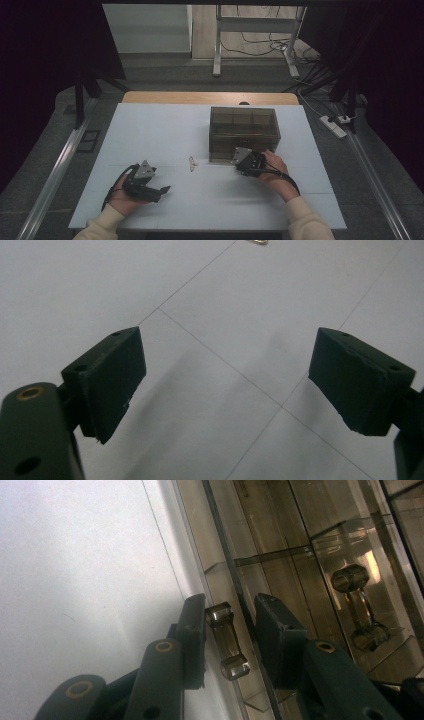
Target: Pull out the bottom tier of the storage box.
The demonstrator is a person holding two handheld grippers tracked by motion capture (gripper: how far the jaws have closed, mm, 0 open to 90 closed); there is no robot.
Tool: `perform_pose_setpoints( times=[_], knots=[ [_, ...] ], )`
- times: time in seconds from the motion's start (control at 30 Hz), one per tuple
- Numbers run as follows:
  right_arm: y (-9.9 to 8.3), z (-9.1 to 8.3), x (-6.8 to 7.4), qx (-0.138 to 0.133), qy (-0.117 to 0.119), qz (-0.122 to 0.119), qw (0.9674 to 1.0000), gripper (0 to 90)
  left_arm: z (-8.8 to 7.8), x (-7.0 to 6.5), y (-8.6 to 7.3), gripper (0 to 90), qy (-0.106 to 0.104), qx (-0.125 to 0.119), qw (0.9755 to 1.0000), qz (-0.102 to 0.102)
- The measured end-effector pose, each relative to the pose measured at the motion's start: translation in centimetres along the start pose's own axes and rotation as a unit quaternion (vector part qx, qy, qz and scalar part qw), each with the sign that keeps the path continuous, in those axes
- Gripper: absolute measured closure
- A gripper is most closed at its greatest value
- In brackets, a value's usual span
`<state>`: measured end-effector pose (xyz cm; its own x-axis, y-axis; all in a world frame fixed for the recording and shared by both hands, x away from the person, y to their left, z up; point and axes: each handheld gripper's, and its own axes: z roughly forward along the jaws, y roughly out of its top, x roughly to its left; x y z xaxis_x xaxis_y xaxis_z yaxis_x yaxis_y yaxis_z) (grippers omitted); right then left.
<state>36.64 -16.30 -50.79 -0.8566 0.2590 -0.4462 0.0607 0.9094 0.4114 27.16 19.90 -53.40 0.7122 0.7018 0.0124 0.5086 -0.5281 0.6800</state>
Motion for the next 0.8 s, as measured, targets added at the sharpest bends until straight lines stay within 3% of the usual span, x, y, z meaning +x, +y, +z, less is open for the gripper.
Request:
perform_pose_setpoints(
  times=[0.8],
  knots=[
    [0.03,-0.14,0.14,0.000,0.006,-0.001,1.0000,65.6,0.01,0.04,-0.01,13.9,0.001,0.000,1.0000,-0.002]
  ],
)
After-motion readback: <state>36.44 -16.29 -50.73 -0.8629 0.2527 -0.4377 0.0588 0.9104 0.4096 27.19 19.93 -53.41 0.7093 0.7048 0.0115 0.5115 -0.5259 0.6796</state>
